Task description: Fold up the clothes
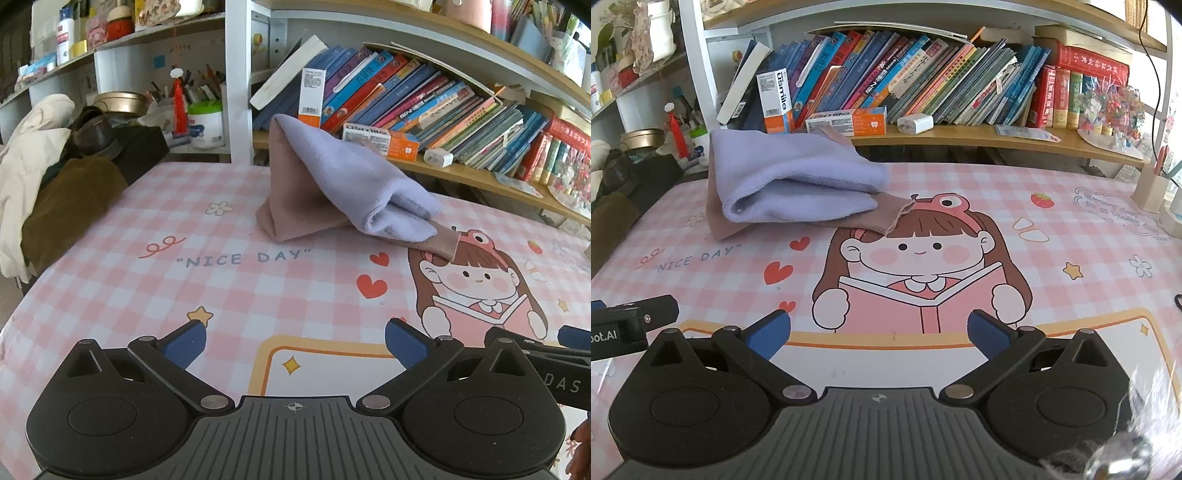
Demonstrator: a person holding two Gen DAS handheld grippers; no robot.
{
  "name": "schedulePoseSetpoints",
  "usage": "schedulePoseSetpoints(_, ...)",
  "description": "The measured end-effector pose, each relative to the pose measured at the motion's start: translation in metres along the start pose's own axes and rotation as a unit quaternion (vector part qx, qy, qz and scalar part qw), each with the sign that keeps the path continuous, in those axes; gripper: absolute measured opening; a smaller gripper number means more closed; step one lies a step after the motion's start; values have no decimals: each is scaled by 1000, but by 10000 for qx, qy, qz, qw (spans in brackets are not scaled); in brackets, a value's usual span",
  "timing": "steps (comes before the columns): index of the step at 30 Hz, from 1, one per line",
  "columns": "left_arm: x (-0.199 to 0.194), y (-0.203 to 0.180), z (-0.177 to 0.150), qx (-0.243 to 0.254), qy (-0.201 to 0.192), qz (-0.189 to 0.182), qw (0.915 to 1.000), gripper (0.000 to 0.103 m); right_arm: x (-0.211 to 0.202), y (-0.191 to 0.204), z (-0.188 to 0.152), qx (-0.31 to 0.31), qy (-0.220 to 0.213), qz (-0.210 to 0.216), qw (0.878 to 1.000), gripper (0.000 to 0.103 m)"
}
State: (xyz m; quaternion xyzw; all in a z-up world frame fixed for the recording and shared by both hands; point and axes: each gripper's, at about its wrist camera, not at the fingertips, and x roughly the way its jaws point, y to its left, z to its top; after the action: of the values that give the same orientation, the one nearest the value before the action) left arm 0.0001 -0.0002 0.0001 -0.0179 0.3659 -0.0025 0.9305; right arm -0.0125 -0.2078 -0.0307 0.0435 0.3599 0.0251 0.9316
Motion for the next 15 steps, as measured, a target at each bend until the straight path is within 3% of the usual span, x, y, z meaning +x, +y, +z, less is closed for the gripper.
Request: schedulePoseSetpoints(15, 1, 1, -5, -3, 15, -99, 10000, 103, -2, -1, -2, 34, -13, -11, 10000, 103)
